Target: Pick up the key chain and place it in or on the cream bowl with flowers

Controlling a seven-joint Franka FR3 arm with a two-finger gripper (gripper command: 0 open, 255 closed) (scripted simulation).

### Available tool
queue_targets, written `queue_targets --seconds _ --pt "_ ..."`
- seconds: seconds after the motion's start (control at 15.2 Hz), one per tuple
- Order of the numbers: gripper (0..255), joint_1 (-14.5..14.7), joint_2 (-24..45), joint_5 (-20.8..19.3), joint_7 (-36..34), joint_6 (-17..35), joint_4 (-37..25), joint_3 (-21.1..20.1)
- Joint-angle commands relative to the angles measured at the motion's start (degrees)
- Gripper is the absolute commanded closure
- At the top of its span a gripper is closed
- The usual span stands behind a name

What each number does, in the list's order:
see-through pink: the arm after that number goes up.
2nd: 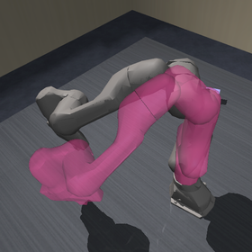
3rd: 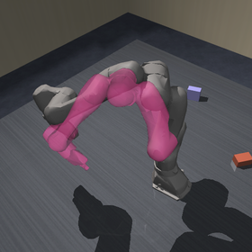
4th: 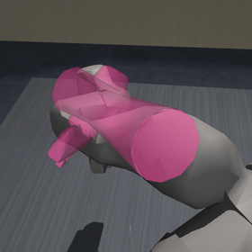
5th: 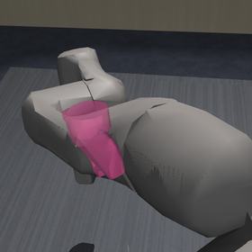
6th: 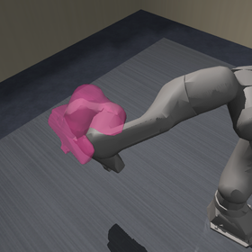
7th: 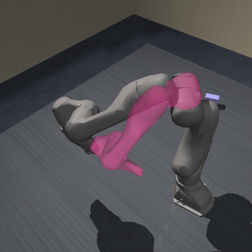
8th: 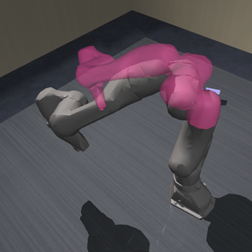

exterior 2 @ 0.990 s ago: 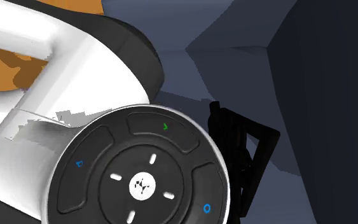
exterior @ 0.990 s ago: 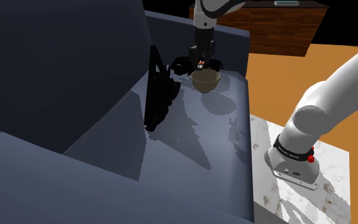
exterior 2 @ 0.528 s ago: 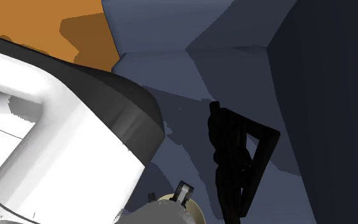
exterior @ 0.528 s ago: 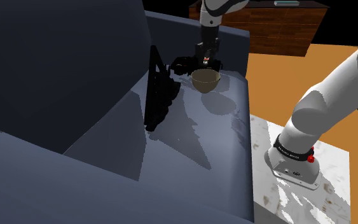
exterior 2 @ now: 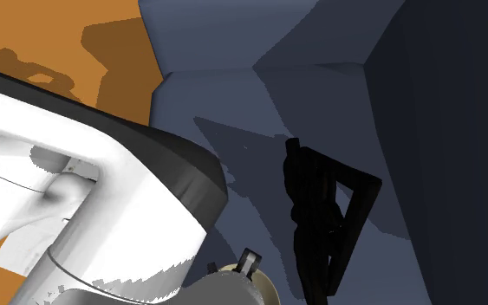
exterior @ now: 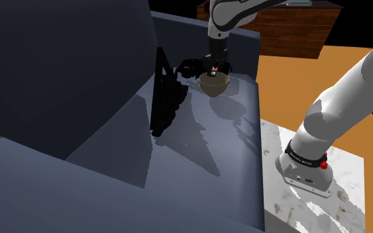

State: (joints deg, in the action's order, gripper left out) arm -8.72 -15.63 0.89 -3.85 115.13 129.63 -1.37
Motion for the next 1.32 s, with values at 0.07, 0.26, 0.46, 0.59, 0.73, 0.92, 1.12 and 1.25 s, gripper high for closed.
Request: queue_targets --seconds 0.07,0.26,0.46,0.59,0.73,0.92,1.12,1.25 --pt "255 0.05 0.53 0.02 -0.09 2.44 1.87 -0.08" --pt "255 0.05 1.29 0.03 -0.08 4.8 3.47 -0.1" --pt "255 0.05 1.29 0.03 -0.08 4.8 3.47 -0.1" --pt "255 0.05 1.29 0.03 -0.08 4.8 3.47 -0.1" --pt "255 0.05 1.29 0.03 -0.08 4.8 3.47 -0.1" --pt "0 0.05 1.28 0.03 -0.07 4.79 3.47 -0.1" --pt "0 0.05 1.28 0.03 -0.07 4.79 3.47 -0.1" --pt "0 0.04 0.59 0.02 -0.07 2.8 2.17 -0.07"
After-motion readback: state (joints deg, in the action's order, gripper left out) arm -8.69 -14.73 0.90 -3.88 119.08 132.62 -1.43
